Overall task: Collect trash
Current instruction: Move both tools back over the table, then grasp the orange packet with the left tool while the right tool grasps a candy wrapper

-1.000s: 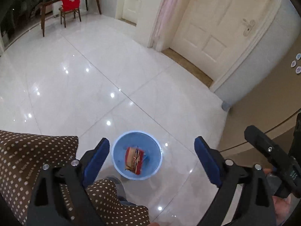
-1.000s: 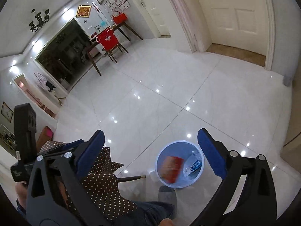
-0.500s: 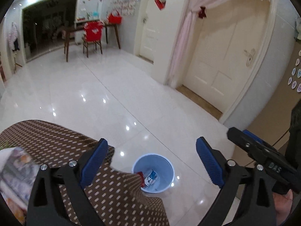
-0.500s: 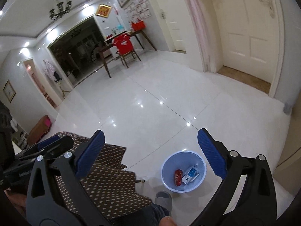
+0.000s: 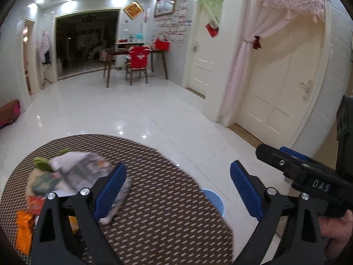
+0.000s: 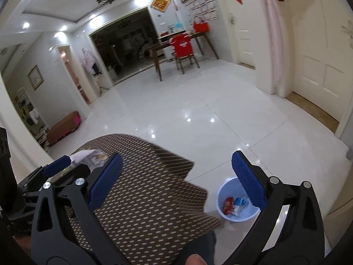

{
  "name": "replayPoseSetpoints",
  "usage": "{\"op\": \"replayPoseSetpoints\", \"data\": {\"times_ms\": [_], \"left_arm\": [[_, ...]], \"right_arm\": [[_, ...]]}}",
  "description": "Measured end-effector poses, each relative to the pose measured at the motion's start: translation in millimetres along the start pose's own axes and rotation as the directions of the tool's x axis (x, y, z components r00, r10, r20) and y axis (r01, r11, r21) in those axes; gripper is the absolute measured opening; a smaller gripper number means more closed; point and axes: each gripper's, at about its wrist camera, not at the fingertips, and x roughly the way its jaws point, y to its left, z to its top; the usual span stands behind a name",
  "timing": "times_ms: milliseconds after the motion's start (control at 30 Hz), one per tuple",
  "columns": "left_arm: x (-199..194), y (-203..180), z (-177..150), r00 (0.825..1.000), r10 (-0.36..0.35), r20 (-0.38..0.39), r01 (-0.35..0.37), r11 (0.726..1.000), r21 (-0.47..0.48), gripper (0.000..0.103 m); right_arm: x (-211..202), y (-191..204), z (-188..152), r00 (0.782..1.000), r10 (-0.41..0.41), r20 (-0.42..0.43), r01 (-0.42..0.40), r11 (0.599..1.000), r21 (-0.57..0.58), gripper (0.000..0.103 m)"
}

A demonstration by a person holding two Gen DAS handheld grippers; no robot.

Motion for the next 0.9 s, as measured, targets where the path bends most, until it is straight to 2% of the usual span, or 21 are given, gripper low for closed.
{"op": "replayPoseSetpoints", "data": {"times_ms": [200, 400, 600, 700, 767, 900], "left_arm": [[-31.8, 49.3, -22.9, 0.996, 0.092, 0.013, -0.092, 0.994, -0.06, 0.093], [-62.3, 97.2, -41.0, 0.979, 0.2, 0.022, -0.197, 0.974, -0.112, 0.093], [-84.3, 141.0, -63.8, 0.953, 0.304, -0.001, -0.301, 0.944, -0.137, 0.093], [-90.7, 162.3, -78.7, 0.936, 0.351, -0.025, -0.351, 0.923, -0.156, 0.093], [-94.4, 178.0, -87.8, 0.919, 0.392, -0.043, -0.394, 0.905, -0.159, 0.093], [-101.0, 203.9, -101.2, 0.902, 0.426, -0.071, -0.432, 0.882, -0.191, 0.093]], "right_arm": [[11.9, 42.2, -13.7, 0.996, 0.062, -0.059, -0.065, 0.996, -0.057, 0.097], [26.6, 83.1, -34.4, 0.985, 0.112, -0.131, -0.123, 0.989, -0.079, 0.097], [47.6, 124.8, -62.8, 0.966, 0.134, -0.223, -0.166, 0.977, -0.131, 0.097], [57.6, 141.8, -77.8, 0.955, 0.14, -0.262, -0.186, 0.97, -0.157, 0.097], [67.6, 157.9, -90.7, 0.944, 0.142, -0.298, -0.201, 0.963, -0.178, 0.097], [83.9, 185.3, -112.3, 0.924, 0.133, -0.358, -0.223, 0.949, -0.223, 0.097]]}}
